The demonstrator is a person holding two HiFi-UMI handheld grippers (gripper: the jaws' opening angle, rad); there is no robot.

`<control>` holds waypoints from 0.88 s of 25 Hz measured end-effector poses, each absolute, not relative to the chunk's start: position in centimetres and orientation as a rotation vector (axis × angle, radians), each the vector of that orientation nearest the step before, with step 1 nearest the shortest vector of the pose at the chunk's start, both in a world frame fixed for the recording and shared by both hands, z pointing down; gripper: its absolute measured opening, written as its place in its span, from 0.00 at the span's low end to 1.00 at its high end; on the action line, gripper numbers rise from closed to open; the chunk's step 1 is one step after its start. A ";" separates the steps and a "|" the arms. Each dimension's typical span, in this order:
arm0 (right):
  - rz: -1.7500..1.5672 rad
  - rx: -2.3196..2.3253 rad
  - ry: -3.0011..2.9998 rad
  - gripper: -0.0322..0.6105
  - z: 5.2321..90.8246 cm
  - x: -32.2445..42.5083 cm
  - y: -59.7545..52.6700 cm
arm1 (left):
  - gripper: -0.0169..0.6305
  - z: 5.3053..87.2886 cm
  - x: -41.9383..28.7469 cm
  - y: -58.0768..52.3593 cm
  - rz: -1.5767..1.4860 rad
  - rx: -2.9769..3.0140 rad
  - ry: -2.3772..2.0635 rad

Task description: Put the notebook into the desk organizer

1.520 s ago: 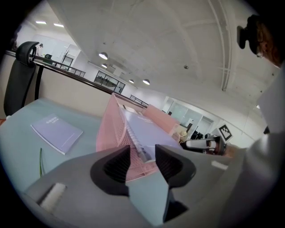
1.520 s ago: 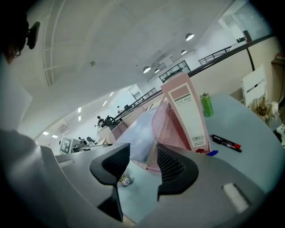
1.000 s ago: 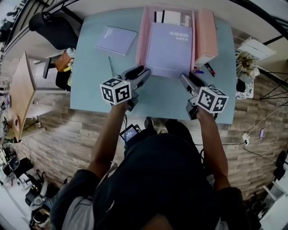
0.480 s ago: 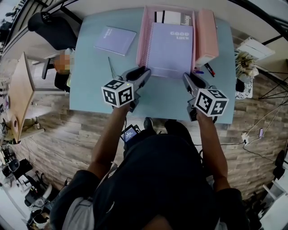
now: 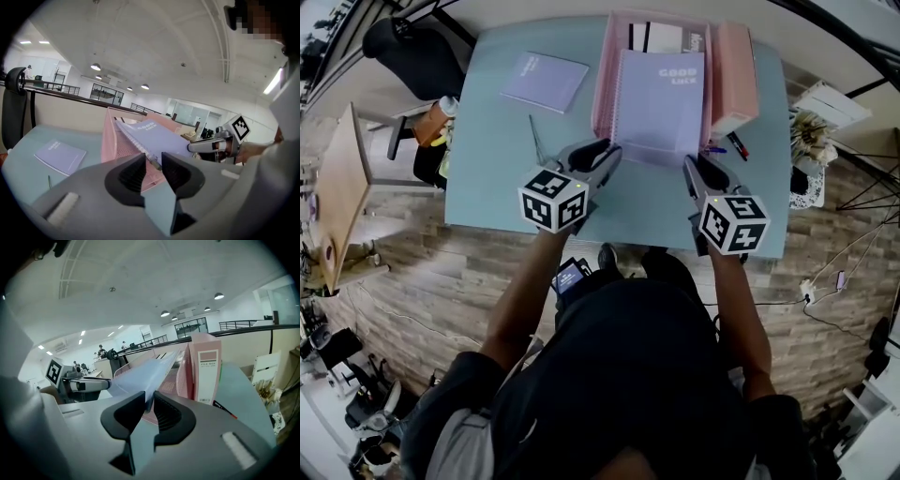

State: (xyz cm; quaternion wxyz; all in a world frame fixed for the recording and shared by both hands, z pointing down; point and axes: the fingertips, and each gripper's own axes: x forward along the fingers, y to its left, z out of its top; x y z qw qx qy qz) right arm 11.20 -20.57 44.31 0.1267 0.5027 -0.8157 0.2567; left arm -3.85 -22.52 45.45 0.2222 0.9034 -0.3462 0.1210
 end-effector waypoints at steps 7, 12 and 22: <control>0.702 1.470 -2.369 0.14 43.9 10.7 -19.1 | 0.27 44.8 -4.0 -20.9 0.344 2.537 -0.944; 0.679 1.481 -2.375 0.14 43.4 10.3 -17.5 | 0.27 44.2 -4.4 -19.4 0.341 2.562 -0.934; 0.655 1.487 -2.381 0.14 42.8 9.3 -14.2 | 0.27 43.5 -5.3 -16.0 0.342 2.586 -0.914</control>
